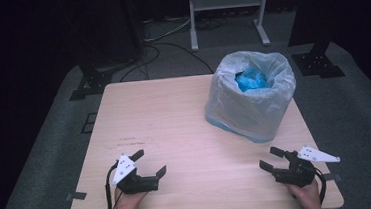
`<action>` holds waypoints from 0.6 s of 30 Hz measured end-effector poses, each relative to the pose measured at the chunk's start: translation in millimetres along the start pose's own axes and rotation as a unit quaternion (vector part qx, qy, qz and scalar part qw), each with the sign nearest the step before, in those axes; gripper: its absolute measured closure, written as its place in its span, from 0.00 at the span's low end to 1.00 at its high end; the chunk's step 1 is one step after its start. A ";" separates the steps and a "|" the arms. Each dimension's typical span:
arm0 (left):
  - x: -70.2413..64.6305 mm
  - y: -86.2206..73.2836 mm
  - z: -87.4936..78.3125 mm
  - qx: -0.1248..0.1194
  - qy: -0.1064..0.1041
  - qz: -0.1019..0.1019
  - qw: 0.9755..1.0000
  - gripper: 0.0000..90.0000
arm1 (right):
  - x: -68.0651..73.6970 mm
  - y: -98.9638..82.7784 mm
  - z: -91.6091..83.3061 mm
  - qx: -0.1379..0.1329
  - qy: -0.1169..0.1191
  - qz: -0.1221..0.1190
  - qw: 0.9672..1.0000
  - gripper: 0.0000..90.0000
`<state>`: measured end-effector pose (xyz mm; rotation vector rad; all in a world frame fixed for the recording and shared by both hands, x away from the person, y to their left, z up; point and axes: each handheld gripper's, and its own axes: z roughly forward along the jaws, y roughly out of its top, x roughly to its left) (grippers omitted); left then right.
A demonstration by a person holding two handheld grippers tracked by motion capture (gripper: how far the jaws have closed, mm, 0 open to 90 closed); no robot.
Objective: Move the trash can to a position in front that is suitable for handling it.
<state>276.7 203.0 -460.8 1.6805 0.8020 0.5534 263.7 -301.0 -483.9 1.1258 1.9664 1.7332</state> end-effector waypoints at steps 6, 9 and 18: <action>-0.1 -0.8 0.7 -0.001 -0.003 -0.006 1.000 0.00 | -2.6 -0.4 -2.0 -0.008 0.004 0.011 1.000 0.23; -0.7 -1.0 -0.7 0.001 -0.008 -0.002 1.000 0.00 | -1.3 0.4 0.1 0.001 0.003 0.002 1.000 0.23; 0.5 -1.5 -2.5 -0.005 -0.013 -0.015 1.000 0.00 | 4.9 23.1 13.4 0.006 0.024 -0.019 1.000 0.23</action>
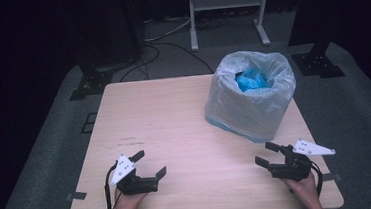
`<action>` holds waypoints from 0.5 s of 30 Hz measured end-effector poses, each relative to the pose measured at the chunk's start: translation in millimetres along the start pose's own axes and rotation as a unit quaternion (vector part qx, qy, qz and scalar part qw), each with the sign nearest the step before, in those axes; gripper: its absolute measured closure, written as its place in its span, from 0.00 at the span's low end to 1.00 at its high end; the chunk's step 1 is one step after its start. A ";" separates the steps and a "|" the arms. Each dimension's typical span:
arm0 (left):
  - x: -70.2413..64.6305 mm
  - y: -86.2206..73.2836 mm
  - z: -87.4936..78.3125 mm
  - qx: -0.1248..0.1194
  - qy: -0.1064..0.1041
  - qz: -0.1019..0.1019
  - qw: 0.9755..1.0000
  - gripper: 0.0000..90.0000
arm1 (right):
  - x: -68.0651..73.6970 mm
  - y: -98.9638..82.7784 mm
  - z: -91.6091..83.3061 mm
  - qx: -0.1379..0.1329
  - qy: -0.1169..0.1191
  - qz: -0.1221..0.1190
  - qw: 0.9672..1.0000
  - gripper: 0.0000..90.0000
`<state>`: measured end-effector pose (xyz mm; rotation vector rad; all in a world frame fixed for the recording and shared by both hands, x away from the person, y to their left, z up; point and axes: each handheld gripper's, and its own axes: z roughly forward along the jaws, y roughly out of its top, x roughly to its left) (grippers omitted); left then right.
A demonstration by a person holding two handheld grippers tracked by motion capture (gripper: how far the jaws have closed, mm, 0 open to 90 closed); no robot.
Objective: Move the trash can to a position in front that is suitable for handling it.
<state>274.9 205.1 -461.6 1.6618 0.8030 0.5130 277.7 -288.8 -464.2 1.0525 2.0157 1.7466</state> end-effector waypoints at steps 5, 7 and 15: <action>1.7 0.8 -1.2 -0.004 0.003 -0.003 1.000 0.00 | 2.2 22.9 6.9 0.002 0.008 -0.024 1.000 0.23; 2.3 0.9 -1.2 -0.004 0.003 -0.004 1.000 0.00 | 4.6 38.7 10.3 0.000 0.015 -0.038 0.999 0.23; 3.7 -0.2 -1.1 -0.002 0.001 -0.009 1.000 0.00 | 12.4 97.5 34.0 0.010 0.032 -0.084 0.996 0.24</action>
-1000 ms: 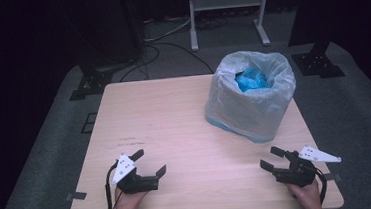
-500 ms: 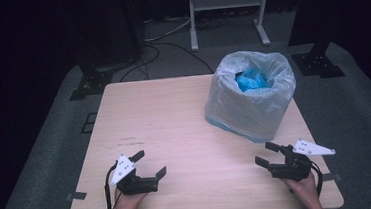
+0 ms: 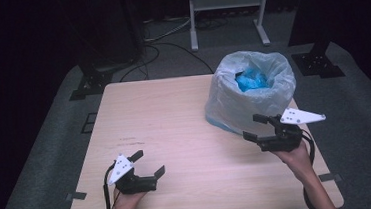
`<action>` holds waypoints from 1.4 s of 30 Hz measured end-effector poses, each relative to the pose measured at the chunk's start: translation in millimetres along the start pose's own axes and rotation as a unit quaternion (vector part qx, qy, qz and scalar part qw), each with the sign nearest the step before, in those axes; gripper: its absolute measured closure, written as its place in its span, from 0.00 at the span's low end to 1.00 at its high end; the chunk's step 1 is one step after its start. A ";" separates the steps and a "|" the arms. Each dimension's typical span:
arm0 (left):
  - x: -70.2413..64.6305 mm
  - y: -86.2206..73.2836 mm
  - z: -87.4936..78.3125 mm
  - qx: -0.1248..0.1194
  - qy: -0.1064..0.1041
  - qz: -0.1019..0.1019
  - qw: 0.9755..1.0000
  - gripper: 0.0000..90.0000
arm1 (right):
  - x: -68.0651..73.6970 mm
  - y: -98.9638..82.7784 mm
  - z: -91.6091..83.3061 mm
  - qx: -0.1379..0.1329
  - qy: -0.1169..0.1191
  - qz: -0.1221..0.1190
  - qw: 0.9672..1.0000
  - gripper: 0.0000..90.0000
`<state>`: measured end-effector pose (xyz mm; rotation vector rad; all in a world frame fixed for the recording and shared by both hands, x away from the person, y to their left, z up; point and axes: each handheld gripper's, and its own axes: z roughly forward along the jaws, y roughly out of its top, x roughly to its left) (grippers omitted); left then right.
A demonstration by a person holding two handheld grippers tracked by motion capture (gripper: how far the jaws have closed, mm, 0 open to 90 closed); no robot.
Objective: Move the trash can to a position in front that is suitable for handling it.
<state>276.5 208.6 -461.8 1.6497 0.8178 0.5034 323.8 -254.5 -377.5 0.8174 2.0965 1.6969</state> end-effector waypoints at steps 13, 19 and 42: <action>2.8 -0.3 -1.4 -0.003 0.001 -0.006 1.000 0.00 | -16.0 59.4 38.3 0.040 -0.015 -0.034 0.999 0.24; 3.6 -0.6 -1.5 -0.004 0.001 -0.007 1.000 0.00 | -26.9 68.7 48.3 0.043 -0.031 -0.032 0.998 0.24; 7.7 -1.6 -3.0 -0.009 0.006 -0.023 1.000 0.00 | -37.1 71.1 77.6 0.127 -0.108 -0.068 0.984 0.61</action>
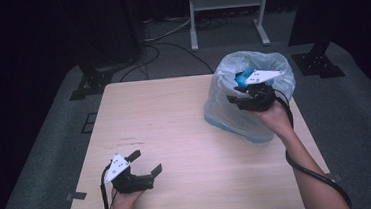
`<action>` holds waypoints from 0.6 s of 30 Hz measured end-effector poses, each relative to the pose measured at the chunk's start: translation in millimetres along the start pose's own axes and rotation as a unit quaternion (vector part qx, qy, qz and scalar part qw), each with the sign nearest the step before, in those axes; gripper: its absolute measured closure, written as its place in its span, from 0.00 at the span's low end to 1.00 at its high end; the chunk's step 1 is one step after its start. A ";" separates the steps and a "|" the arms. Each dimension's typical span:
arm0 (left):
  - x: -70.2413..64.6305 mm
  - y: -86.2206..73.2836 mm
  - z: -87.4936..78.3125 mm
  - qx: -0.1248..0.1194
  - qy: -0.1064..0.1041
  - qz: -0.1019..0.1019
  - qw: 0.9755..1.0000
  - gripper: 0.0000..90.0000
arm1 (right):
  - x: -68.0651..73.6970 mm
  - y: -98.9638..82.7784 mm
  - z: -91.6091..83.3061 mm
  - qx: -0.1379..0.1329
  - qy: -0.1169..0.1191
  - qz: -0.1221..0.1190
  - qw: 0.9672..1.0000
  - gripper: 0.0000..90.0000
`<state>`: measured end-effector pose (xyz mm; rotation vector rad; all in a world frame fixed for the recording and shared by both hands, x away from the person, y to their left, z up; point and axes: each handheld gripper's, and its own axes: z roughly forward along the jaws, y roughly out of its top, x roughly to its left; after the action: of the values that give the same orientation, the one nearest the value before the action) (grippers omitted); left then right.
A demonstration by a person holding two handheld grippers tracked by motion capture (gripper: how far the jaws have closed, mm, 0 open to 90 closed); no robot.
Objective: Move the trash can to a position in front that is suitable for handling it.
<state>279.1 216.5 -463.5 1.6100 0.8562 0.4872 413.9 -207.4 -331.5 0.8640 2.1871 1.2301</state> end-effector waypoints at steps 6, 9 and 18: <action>1.1 -0.2 -0.3 0.001 0.000 -0.003 1.000 0.00 | 1.1 0.0 0.8 0.000 -0.020 -0.002 1.000 0.71; 0.7 0.1 -0.2 0.000 -0.001 -0.002 1.000 0.00 | -0.1 0.9 0.4 0.005 -0.028 -0.001 1.000 0.79; 0.7 -0.1 -0.1 0.001 0.000 -0.002 1.000 0.00 | 3.0 5.0 2.3 0.013 -0.015 -0.013 1.000 0.81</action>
<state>279.4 217.1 -463.6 1.6105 0.8603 0.4837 414.8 -201.9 -328.5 0.8560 2.1888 1.1723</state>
